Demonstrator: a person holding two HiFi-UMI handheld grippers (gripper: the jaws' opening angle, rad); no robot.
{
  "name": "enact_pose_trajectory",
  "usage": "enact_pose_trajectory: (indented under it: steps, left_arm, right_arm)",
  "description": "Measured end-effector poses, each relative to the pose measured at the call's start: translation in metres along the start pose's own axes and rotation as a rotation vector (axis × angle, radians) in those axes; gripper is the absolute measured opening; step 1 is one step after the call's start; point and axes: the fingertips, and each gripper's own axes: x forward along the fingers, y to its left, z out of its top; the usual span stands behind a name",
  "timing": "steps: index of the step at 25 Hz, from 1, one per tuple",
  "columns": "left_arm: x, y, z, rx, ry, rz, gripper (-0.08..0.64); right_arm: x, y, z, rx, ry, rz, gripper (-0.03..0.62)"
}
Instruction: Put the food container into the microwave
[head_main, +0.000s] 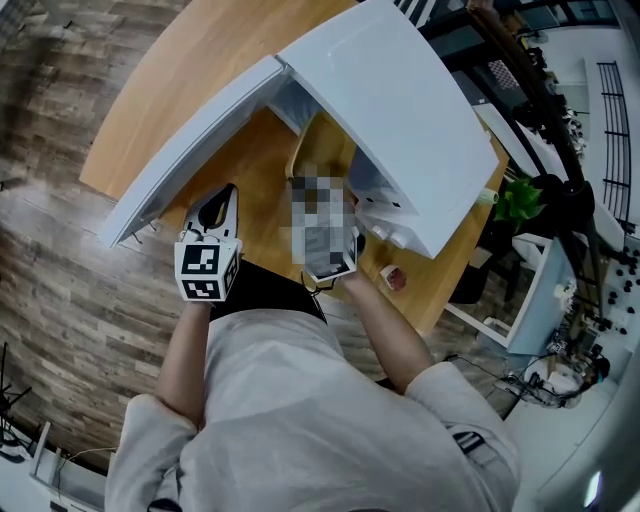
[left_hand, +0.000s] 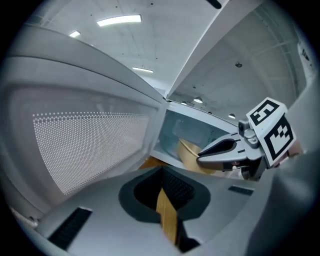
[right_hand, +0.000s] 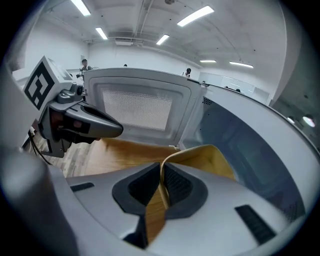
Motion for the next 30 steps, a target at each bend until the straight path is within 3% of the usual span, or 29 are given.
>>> enact_pose_trajectory:
  steps: [30]
  left_arm:
    - [0.034,0.005,0.001,0.020,0.073,-0.114,0.012]
  right_arm:
    - [0.026,-0.033,-0.001,0.005,0.078,-0.118,0.040]
